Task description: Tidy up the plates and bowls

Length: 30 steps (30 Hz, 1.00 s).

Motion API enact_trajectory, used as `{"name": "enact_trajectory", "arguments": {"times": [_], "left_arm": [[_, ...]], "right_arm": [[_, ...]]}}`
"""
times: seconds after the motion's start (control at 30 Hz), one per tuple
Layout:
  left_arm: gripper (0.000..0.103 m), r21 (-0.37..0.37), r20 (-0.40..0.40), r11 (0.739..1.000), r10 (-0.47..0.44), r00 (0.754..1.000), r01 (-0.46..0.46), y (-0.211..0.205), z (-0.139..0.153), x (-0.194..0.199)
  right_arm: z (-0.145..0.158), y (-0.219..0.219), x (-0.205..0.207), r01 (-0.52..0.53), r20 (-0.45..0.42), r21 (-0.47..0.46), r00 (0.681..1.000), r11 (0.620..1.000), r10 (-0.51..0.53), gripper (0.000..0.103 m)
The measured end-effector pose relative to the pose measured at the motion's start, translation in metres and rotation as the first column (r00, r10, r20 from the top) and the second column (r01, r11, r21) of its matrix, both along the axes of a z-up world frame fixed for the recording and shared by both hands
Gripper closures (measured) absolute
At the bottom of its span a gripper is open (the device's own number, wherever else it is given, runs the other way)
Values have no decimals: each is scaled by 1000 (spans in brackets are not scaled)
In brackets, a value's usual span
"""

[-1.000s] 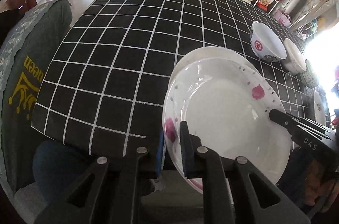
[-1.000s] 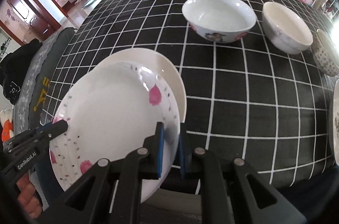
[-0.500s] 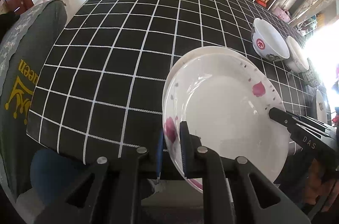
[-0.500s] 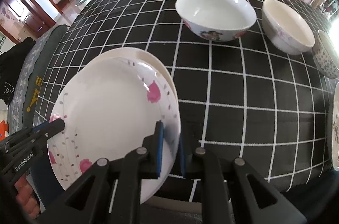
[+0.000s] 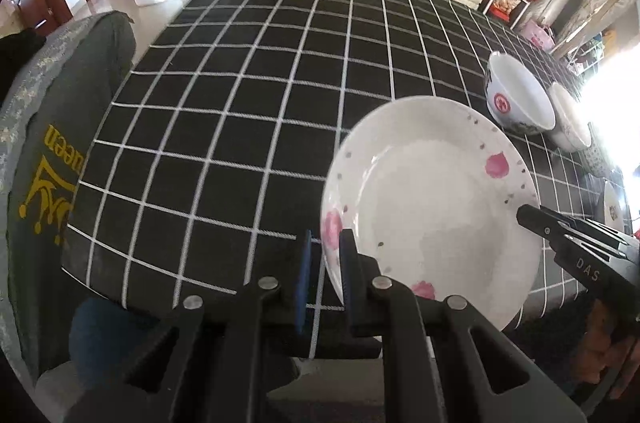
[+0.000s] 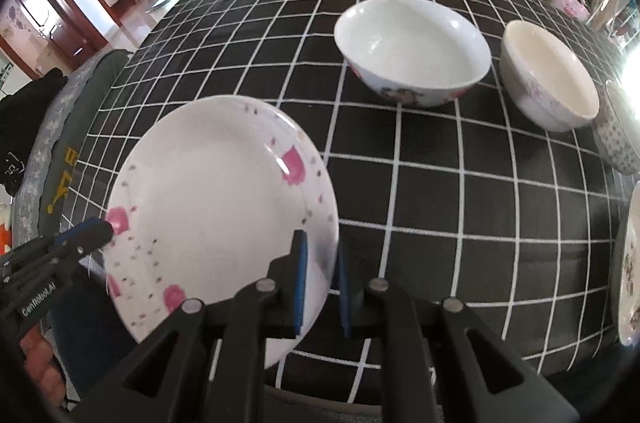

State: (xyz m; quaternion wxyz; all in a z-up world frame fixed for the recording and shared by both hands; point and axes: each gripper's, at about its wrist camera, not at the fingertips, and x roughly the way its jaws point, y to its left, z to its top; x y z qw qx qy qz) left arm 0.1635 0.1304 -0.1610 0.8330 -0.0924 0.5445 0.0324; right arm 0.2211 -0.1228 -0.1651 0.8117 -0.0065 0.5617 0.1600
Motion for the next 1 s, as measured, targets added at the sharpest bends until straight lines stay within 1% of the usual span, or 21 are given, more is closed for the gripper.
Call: {"name": "enact_trajectory", "arguments": {"times": [0.07,0.2,0.27,0.3,0.33,0.43,0.53,0.63,0.7,0.73,0.83,0.9,0.97,1.0], "left_arm": [[91,-2,8,1000,4,1000,-4,0,3,-2],[91,0,18,1000,-13,1000,13,-9,9,-8],[91,-16,24,999,-30,999,30,-16,12,-10],[91,-19,29,999,-39,999,39,-20,14,-11],[91,-17,36,999,-48,998,49,-24,17,-12],[91,-12,53,997,-79,995,80,-42,24,-14],[91,0,72,993,-119,990,120,-62,31,-14],[91,-1,86,987,-161,983,162,-84,38,-13],[91,3,97,982,-187,978,187,-100,43,-12],[91,7,102,980,-197,975,198,-106,45,-12],[91,21,117,971,-238,964,237,-131,52,-9],[91,31,126,965,-261,957,259,-147,56,-8],[91,38,136,960,-278,951,276,-163,60,-5],[91,40,141,957,-289,947,286,-172,62,-4]], "right_arm": [[5,-4,-4,2,26,-2,1000,1000,-2,85],[16,-13,-11,0,59,-4,998,1000,0,78],[23,-15,-18,-39,84,-17,996,999,40,70],[26,-18,-21,-48,90,-22,995,999,50,63],[28,-21,-22,-42,97,-27,994,999,44,58],[35,-34,-30,-7,122,-49,992,999,13,50],[42,-53,-32,47,142,-77,989,996,-36,49],[46,-78,-31,87,105,-10,991,996,-85,49],[49,-95,-32,125,100,19,987,992,-126,49],[52,-103,-33,147,117,24,982,989,-149,49],[64,-123,-40,210,208,11,956,978,-207,49],[69,-134,-40,221,240,-10,947,975,-212,49],[74,-145,-43,209,269,-11,942,978,-198,49],[76,-150,-44,206,270,-21,943,978,-192,49]]}}
